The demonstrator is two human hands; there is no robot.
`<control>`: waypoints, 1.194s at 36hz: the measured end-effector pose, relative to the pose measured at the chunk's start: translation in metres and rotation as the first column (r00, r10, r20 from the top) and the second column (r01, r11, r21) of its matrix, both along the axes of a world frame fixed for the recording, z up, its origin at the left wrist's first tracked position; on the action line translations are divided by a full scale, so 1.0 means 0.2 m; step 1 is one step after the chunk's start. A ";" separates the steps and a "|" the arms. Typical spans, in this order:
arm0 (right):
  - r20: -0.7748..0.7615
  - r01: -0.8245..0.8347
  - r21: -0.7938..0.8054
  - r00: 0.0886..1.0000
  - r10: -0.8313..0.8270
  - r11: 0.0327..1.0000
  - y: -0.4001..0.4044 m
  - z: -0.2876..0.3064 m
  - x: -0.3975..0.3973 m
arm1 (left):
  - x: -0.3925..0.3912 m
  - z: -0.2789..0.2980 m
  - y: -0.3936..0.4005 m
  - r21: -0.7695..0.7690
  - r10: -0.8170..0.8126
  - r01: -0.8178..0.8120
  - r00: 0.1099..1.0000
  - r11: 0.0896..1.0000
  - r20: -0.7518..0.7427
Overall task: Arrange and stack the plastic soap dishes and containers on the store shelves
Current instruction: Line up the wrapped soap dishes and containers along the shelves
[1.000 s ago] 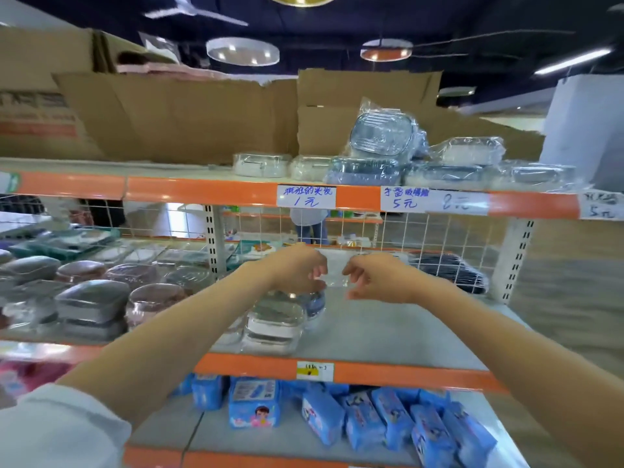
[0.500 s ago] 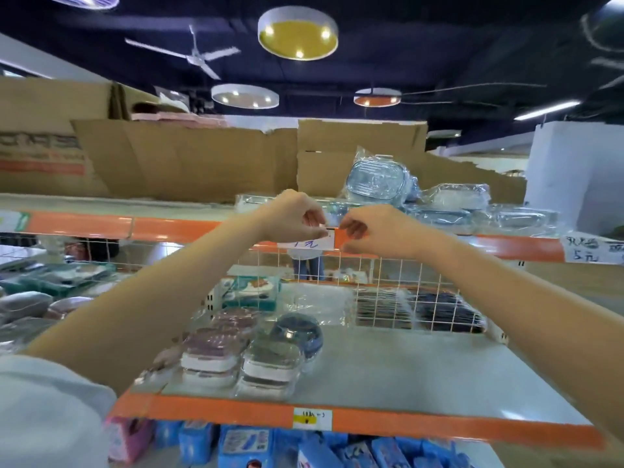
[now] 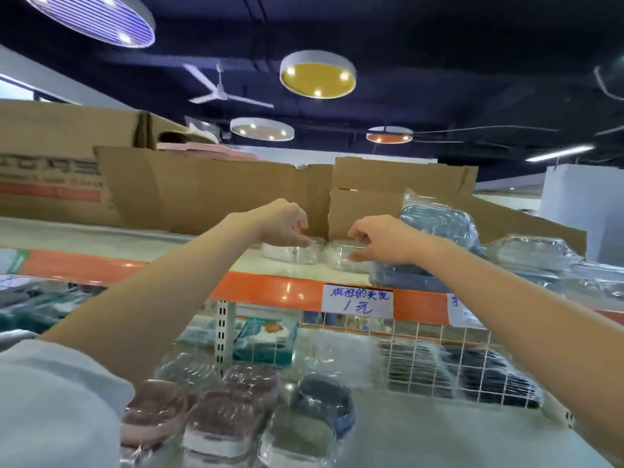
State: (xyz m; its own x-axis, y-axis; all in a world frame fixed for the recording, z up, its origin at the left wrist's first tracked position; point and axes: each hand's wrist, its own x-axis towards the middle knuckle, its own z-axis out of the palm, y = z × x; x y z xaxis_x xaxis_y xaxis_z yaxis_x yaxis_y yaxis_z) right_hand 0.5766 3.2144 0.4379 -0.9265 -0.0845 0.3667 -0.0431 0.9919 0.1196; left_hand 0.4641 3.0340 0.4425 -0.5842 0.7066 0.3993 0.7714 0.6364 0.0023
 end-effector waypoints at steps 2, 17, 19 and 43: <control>0.020 0.027 0.022 0.999 -0.028 0.999 0.00 0.01 -0.07 | -0.07 0.00 0.01 -0.041 0.034 -0.034 0.999 0.999 -0.002; 0.424 0.315 0.126 0.840 -0.338 0.941 0.10 0.11 -0.47 | -0.49 -0.01 0.13 -0.320 0.151 -0.091 0.974 0.943 0.168; 0.468 0.348 0.129 0.804 -0.367 0.929 0.12 0.11 -0.51 | -0.52 -0.02 0.14 -0.323 0.140 -0.068 0.968 0.944 0.206; 0.482 0.315 0.051 0.823 -0.299 0.948 0.15 0.05 -0.60 | -0.60 -0.06 0.09 -0.377 0.323 -0.199 0.897 0.905 0.302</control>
